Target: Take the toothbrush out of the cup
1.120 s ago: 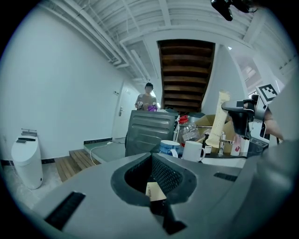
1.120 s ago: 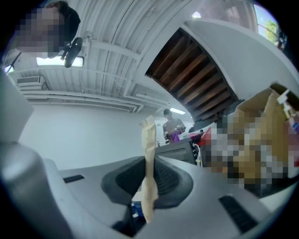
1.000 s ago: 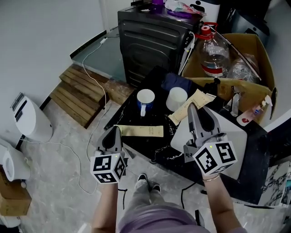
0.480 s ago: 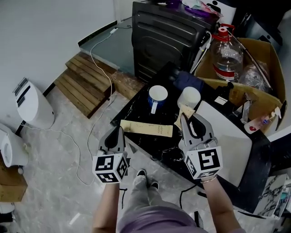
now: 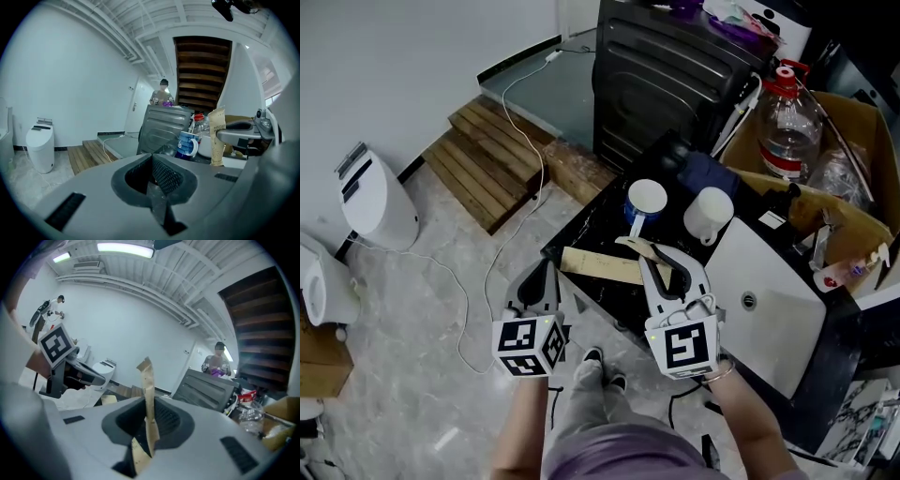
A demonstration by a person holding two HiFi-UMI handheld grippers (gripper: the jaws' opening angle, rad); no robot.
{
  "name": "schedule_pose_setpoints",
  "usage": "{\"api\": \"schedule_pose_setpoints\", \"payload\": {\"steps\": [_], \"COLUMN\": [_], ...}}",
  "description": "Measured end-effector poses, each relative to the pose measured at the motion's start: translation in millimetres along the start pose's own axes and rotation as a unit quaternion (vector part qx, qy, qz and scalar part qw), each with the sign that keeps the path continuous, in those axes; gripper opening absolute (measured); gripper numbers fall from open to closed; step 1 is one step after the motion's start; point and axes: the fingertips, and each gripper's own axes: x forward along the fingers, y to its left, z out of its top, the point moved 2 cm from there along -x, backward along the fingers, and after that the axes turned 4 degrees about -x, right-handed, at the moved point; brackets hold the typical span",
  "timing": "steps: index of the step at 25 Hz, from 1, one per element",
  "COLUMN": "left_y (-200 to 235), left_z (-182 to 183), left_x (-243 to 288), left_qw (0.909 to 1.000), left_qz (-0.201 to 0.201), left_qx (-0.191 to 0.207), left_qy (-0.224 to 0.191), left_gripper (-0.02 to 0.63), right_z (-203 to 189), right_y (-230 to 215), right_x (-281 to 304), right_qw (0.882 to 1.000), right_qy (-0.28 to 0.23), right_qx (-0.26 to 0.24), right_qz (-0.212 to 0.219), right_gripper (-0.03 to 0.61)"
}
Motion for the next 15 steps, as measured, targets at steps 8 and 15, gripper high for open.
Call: {"api": "schedule_pose_setpoints", "payload": {"steps": [8,15], "left_y": [8.6,19.3], "left_z": [-1.1,1.0], "left_x": [7.7,13.4], "left_qw": [1.0000,0.9999], "left_qz": [0.002,0.006], "left_qx": [-0.008,-0.010], "left_qy": [0.002,0.004], "left_gripper": [0.002,0.002], "right_z": [-8.1,-23.1], "right_y": [27.7,49.0], "right_x": [32.0,57.8], "right_qw": [0.998,0.993], "right_qy": [0.036,0.074], "right_qx": [-0.022,-0.053], "right_qz": [0.043,0.073], "right_gripper": [0.069,0.078]}}
